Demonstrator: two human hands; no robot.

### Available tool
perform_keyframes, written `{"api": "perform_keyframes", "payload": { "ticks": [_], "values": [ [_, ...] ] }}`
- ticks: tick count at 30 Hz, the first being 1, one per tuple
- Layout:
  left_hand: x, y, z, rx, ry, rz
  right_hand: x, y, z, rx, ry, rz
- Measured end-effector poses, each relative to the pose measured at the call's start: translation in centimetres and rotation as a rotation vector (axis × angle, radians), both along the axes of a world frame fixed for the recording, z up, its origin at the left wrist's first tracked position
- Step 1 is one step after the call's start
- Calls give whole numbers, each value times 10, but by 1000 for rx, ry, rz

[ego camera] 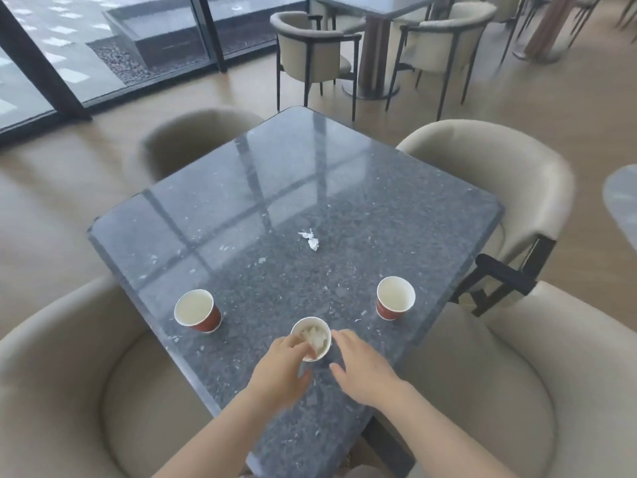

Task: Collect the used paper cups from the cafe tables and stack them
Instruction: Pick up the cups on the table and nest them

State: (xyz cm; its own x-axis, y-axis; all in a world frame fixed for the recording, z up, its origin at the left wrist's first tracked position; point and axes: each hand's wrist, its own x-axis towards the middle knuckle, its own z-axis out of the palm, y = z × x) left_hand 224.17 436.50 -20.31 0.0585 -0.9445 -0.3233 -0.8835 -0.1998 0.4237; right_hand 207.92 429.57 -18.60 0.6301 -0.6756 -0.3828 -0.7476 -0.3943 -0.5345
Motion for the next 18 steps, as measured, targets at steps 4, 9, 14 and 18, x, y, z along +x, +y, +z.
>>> {"api": "perform_keyframes", "payload": {
  "ticks": [4, 9, 14, 18],
  "values": [
    [9, -12, 2, -2, 10, -30, -1, -11, 0, -22, -32, -43],
    [20, -26, 9, -67, 42, 16, -14, -37, -1, -210, -62, -118],
    [22, -34, 10, -45, 15, 11, -27, -64, -9, -398, -14, -169],
    [14, -42, 12, -13, 33, -5, -31, -73, -20, -412, 133, -129]
  ]
}}
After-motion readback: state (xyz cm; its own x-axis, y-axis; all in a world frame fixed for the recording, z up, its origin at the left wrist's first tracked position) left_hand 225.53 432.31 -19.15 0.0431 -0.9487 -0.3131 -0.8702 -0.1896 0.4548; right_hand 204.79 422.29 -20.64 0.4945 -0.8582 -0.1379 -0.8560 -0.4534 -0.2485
